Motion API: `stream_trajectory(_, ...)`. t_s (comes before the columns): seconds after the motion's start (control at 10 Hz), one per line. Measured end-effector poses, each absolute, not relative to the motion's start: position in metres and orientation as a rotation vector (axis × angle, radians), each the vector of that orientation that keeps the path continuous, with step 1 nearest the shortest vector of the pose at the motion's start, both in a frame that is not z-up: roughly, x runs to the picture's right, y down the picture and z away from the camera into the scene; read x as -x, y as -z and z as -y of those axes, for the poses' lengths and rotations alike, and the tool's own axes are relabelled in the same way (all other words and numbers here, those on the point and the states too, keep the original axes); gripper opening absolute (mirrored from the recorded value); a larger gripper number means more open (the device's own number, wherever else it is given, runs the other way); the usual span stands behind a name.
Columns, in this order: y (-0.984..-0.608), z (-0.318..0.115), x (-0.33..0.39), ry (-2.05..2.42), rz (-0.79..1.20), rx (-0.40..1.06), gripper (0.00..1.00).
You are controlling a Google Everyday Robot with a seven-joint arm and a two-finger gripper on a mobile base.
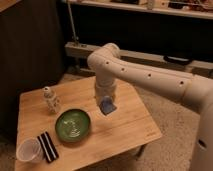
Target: Place the white sponge in the ceramic bowl
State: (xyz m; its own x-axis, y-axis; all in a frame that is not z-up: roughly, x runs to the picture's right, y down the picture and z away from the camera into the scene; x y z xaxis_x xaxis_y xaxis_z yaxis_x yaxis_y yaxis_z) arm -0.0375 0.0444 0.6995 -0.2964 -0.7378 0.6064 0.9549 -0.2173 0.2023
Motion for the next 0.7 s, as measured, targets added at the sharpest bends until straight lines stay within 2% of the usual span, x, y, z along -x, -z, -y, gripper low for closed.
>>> stream_trajectory(0.7,-0.691,-0.037,0.101,1.876,0.761,0.362,0.03)
